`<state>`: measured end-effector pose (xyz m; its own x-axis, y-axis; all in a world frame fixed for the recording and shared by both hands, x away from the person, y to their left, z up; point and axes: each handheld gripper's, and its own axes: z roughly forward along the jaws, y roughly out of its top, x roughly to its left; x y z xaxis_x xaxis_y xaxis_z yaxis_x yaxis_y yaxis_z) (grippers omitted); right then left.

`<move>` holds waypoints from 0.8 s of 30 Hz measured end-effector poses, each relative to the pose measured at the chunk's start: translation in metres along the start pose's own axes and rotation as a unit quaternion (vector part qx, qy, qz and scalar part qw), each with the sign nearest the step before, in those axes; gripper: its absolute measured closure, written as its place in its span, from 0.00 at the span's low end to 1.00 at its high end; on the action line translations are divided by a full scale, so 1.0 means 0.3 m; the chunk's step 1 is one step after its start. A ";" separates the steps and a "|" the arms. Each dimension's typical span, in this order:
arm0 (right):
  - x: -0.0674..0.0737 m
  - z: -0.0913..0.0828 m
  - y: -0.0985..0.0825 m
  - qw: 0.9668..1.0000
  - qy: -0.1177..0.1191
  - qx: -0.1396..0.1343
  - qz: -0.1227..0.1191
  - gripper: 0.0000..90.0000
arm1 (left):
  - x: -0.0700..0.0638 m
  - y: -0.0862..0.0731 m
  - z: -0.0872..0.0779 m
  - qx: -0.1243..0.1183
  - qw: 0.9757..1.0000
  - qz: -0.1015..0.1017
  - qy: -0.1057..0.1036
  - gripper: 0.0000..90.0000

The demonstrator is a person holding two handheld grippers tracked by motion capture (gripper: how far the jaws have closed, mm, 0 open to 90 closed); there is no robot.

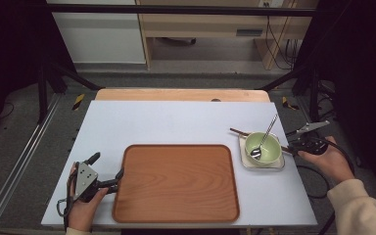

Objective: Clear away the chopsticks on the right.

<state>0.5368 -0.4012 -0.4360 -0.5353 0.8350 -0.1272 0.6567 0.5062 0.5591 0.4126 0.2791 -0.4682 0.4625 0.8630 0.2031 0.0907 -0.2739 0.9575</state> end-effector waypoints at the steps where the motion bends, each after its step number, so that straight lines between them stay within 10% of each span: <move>1: 0.003 0.000 0.002 1.000 0.004 0.000 -0.001 0.79 | 0.000 0.000 0.000 0.000 1.000 0.000 0.000 0.05; 24: 0.002 0.021 0.016 1.000 0.002 0.002 -0.003 0.81 | -0.001 0.001 0.000 0.000 1.000 0.002 0.000 0.05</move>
<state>0.5429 -0.3970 -0.4386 -0.5413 0.8311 -0.1273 0.6556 0.5120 0.5549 0.4124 0.2788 -0.4681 0.4634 0.8616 0.2071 0.0884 -0.2775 0.9566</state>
